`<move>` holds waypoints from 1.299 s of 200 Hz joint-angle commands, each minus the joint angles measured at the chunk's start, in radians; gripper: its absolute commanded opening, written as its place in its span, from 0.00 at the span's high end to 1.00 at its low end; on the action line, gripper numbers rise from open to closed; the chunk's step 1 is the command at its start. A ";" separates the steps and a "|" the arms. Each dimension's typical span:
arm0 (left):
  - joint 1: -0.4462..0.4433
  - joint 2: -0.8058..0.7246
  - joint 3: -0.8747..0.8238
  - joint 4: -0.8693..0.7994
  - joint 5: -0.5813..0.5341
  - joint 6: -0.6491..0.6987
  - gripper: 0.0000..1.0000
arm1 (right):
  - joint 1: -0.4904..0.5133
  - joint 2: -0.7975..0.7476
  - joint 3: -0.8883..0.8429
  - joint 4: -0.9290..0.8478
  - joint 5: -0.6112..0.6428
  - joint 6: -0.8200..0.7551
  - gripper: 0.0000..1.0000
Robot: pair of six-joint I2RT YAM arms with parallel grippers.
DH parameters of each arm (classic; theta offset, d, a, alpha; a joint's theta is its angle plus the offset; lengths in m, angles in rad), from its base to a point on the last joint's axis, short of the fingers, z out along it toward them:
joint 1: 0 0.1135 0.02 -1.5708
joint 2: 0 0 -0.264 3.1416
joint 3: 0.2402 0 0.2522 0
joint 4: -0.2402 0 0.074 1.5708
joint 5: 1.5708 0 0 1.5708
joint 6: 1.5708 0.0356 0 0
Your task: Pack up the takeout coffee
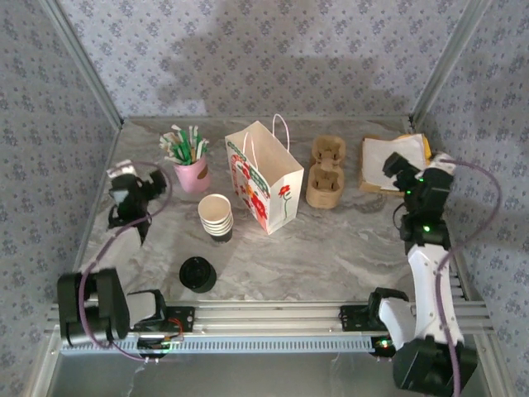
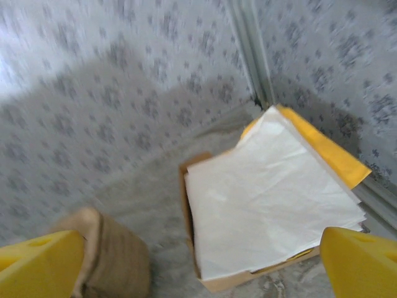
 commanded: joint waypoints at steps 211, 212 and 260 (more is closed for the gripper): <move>-0.446 -0.123 0.720 -1.366 0.164 -0.355 0.04 | 0.825 0.855 1.249 -1.155 -0.003 -0.210 0.16; -0.446 -0.121 0.720 -1.366 0.164 -0.354 0.04 | 0.825 0.857 1.251 -1.155 -0.002 -0.210 0.16; -0.447 -0.060 0.732 -1.319 0.183 -0.346 0.03 | 0.817 0.951 1.323 -1.123 -0.010 -0.225 0.30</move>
